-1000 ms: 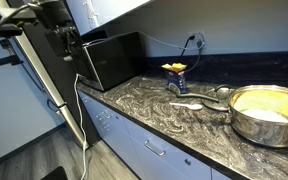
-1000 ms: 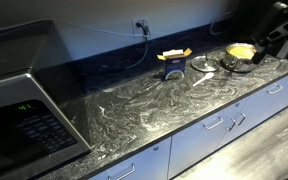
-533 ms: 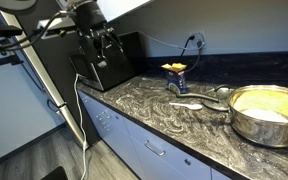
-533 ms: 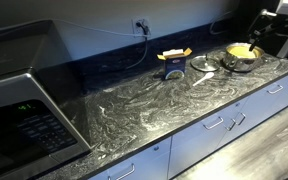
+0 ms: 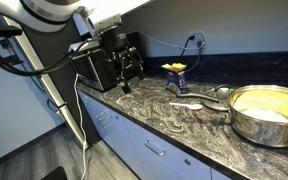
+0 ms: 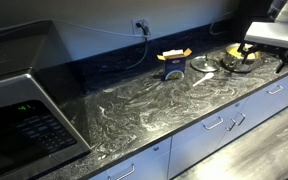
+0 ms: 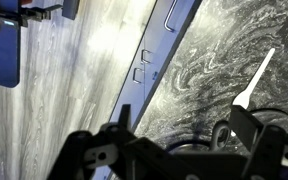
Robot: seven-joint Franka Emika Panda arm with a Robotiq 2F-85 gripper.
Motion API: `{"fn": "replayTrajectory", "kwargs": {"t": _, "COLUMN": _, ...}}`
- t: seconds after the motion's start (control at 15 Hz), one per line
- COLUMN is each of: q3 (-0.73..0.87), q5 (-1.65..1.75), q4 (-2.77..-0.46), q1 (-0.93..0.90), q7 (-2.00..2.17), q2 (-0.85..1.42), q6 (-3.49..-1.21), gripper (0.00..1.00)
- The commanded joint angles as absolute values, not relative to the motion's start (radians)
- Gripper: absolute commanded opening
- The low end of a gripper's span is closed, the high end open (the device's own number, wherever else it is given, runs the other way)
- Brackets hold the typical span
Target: Move the pot to the left
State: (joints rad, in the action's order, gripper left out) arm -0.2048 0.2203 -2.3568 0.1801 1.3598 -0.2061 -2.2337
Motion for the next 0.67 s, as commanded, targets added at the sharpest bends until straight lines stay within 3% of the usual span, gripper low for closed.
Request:
{"fn": "replayTrajectory", "kwargs": {"t": 0.0, "q3": -0.159, "q5": 0.232, "q4": -2.351, "q1": 0.132, "q7": 1.367, "q2": -0.204, "q6": -2.229, "gripper": 1.0}}
{"fn": "replayTrajectory", "kwargs": {"t": 0.6, "q3": -0.004, "q5": 0.193, "q4": -2.029, "q1": 0.124, "q7": 1.45, "q2": 0.135, "q6": -2.236, "gripper": 1.0}}
